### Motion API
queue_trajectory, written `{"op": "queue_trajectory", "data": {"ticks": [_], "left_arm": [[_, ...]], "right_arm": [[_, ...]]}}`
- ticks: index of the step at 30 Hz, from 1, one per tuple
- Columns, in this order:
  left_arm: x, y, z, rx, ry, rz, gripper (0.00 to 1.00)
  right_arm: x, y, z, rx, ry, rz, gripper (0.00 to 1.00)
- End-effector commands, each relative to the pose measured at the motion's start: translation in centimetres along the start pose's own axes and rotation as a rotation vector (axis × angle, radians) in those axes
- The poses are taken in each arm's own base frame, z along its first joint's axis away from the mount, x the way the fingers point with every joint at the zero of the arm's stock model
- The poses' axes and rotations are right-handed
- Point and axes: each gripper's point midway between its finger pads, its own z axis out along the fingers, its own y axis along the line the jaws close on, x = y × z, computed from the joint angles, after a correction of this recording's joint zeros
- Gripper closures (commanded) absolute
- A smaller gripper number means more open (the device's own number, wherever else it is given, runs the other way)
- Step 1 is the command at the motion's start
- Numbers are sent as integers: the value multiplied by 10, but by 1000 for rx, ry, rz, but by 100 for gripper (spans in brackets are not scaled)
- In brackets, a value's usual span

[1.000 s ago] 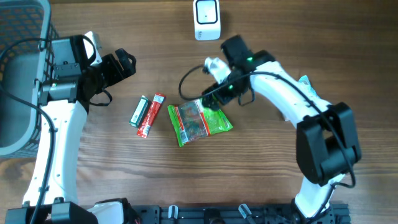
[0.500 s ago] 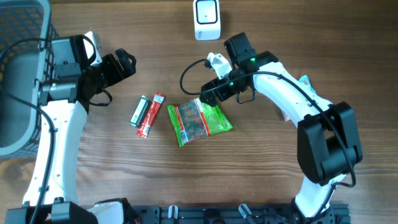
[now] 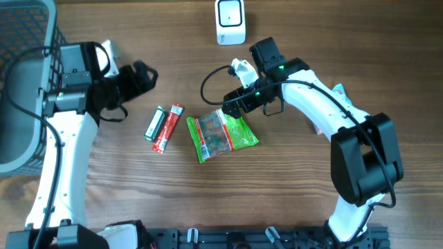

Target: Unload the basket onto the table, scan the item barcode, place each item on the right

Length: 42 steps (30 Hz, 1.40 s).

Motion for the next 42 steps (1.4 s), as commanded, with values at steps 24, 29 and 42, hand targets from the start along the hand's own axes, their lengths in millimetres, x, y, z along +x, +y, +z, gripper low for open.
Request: {"op": "queue_trajectory", "data": {"ticks": [24, 29, 42], "left_arm": [[175, 26, 127, -297, 405, -16, 95], [178, 31, 140, -303, 411, -17, 95], [181, 20, 147, -279, 404, 18, 91]], "right_arm": [[2, -20, -11, -1, -22, 176, 0], [4, -14, -11, -32, -12, 182, 0], [58, -3, 24, -142, 72, 360, 4]]}}
